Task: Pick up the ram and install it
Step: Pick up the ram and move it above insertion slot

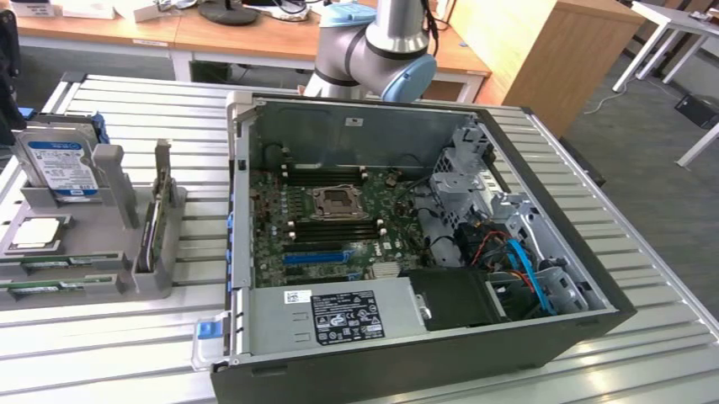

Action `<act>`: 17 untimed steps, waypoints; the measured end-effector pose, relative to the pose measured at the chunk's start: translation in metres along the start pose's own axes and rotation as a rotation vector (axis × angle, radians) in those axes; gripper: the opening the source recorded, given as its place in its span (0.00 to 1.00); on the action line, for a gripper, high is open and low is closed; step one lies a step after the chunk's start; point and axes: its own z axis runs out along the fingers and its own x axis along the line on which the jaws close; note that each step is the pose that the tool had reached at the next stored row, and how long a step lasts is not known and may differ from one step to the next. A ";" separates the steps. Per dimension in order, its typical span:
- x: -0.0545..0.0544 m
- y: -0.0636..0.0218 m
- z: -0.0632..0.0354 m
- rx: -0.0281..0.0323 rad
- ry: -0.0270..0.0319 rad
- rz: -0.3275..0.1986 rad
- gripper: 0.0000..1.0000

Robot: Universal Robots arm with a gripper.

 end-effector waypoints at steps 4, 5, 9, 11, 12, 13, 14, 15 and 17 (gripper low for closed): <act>0.000 -0.0001 0.0014 0.0002 -0.0001 0.000 0.30; 0.000 -0.0001 0.0023 0.0001 -0.0001 0.000 0.30; 0.000 -0.0002 0.0067 0.0001 -0.0001 0.000 0.30; 0.000 -0.0003 0.0091 0.0001 -0.0001 0.000 0.30; 0.000 -0.0004 0.0103 0.0001 -0.0001 0.000 0.30; 0.000 -0.0004 0.0115 0.0002 -0.0001 0.000 0.30; 0.000 -0.0005 0.0127 0.0002 -0.0001 0.000 0.30; 0.000 -0.0005 0.0139 0.0001 -0.0001 0.000 0.30; 0.000 -0.0006 0.0161 0.0001 -0.0001 0.000 0.30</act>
